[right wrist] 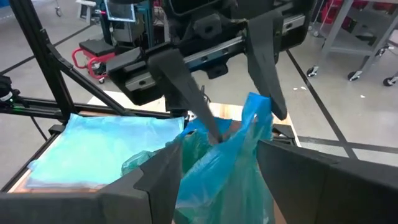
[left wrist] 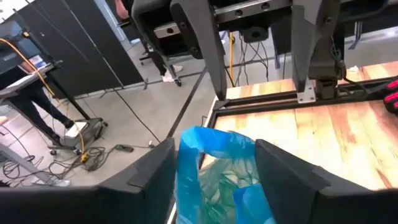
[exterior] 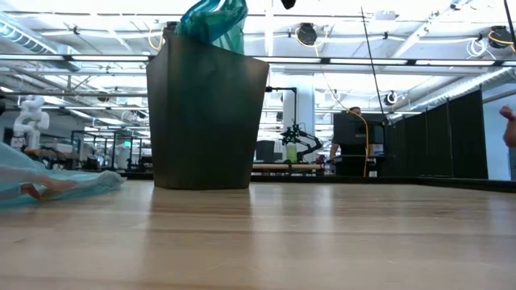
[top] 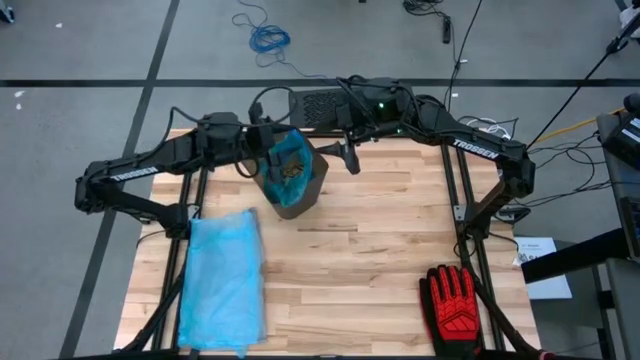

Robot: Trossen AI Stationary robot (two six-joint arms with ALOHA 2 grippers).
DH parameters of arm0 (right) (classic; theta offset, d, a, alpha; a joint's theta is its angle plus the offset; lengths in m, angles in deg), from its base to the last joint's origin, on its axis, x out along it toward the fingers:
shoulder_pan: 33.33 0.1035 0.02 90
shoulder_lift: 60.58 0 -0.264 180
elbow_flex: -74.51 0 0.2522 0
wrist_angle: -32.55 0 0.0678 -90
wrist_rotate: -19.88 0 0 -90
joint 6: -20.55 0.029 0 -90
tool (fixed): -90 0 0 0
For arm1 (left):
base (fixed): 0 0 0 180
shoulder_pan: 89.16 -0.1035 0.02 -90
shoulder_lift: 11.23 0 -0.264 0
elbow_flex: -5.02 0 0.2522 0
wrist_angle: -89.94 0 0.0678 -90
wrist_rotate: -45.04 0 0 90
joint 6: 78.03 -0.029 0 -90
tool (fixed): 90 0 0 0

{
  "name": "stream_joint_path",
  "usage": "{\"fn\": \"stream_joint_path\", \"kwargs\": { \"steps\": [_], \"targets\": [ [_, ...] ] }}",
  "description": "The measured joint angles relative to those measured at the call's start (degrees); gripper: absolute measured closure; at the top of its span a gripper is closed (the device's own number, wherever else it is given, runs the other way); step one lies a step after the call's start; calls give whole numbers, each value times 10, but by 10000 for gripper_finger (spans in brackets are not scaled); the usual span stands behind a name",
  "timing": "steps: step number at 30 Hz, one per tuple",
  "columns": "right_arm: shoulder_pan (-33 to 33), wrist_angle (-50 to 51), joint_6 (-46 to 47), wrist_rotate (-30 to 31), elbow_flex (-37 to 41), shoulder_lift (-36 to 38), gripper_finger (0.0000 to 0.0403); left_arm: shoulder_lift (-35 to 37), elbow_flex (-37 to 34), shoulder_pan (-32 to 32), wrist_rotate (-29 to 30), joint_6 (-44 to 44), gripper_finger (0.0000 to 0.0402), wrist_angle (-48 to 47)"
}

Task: Place trash/remove bag and relplace
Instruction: Remove the blue trash bag from the black trash bin

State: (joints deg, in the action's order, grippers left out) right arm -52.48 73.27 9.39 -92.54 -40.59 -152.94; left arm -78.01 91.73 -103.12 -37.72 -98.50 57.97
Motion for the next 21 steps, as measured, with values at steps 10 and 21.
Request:
{"fn": "stream_joint_path", "kwargs": {
  "steps": [10, 21],
  "targets": [
    [0, 19, -14, 0, 0, 0, 202, 7, 0, 1, -15, -15, 330, 2],
    [-25, 82, -146, -78, 0, -27, 202, 14, 23, 1, -42, -24, 399, 5]
  ]
}}
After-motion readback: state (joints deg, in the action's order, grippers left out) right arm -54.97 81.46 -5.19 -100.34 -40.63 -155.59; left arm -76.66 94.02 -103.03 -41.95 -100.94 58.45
